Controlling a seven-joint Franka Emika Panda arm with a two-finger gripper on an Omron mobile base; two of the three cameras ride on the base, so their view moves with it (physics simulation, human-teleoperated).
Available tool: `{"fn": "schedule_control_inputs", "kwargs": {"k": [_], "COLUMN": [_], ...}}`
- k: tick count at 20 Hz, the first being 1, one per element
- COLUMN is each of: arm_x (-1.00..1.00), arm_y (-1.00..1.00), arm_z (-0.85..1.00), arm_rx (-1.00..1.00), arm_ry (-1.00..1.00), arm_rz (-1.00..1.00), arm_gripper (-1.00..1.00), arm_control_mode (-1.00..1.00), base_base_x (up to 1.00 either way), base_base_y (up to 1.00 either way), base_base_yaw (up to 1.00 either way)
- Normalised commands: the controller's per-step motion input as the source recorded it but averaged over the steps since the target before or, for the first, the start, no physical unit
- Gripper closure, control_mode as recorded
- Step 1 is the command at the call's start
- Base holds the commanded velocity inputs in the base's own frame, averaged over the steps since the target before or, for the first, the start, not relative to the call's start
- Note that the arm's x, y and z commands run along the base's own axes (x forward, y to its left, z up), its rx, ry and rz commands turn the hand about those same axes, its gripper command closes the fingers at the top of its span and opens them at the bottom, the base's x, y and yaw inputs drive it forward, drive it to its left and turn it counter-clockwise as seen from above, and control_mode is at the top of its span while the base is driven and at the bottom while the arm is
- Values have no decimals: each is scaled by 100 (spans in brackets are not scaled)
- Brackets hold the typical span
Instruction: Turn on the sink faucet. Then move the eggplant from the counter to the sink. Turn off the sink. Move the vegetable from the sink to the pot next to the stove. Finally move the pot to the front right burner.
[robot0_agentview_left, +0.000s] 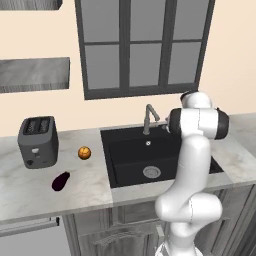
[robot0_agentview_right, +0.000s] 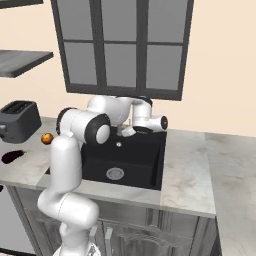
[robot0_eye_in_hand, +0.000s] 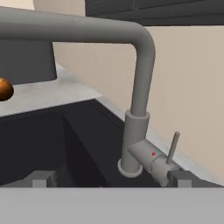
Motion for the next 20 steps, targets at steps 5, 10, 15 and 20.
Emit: {"fn": "schedule_control_inputs", "kwargs": {"k": [5,10,15,20], "arm_x": [26,22,19,16], "arm_y": [0,0,0,0], "arm_z": [0,0,0,-1], "arm_rx": [5,6,3,3], "arm_ry": [0,0,0,0], "arm_rz": [0,0,0,0], "arm_gripper": [-100,-100,-100,-100], "arm_control_mode": [-100,-100,-100,-100], "base_base_x": [0,0,0,0], "base_base_y": [0,0,0,0], "base_base_yaw": [0,0,0,0]}}
